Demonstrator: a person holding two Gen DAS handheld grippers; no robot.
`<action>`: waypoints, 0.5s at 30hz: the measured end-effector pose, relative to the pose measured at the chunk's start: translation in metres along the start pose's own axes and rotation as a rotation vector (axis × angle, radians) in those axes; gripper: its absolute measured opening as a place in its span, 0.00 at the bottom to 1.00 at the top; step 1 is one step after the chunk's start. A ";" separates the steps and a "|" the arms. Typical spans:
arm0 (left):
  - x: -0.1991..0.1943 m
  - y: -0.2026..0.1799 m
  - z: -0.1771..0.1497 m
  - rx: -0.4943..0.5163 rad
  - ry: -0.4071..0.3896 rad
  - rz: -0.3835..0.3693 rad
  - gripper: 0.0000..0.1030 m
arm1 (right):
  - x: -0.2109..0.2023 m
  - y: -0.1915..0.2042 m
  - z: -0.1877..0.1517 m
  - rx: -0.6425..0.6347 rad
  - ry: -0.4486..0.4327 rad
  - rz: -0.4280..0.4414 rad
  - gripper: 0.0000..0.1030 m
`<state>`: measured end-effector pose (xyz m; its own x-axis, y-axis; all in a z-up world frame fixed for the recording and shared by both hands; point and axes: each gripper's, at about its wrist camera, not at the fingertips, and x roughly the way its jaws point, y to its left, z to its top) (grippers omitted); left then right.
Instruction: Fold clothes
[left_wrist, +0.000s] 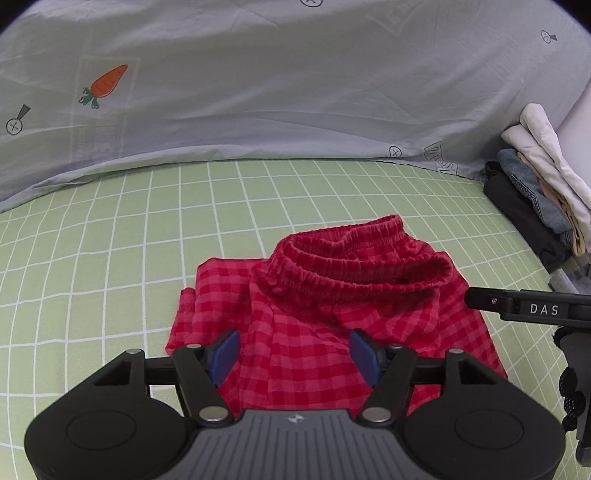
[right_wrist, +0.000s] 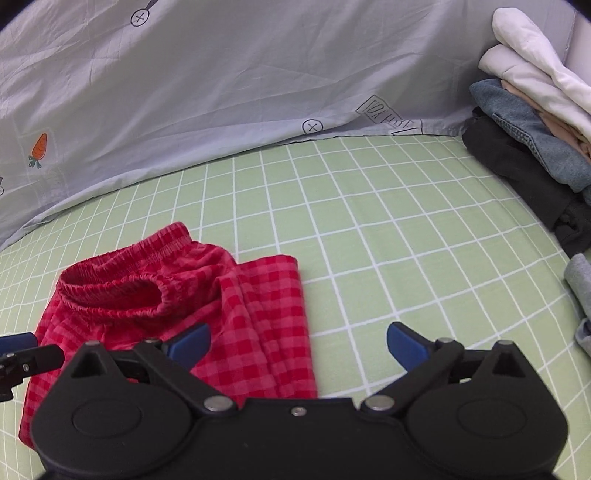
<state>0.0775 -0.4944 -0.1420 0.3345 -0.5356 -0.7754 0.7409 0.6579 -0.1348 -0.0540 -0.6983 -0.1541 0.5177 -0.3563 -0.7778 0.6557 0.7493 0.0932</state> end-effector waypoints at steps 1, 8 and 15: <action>0.004 -0.004 0.001 0.022 -0.001 0.008 0.65 | -0.001 -0.004 0.001 0.007 -0.003 -0.006 1.00; 0.041 -0.018 0.017 0.059 0.051 0.099 0.56 | 0.002 -0.019 0.001 0.044 0.010 -0.034 1.00; 0.053 0.013 0.034 -0.117 0.049 0.142 0.11 | 0.013 -0.013 -0.003 0.028 0.039 -0.021 1.00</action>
<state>0.1248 -0.5328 -0.1638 0.4001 -0.4086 -0.8204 0.6149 0.7834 -0.0903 -0.0577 -0.7110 -0.1675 0.4824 -0.3498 -0.8031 0.6816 0.7257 0.0934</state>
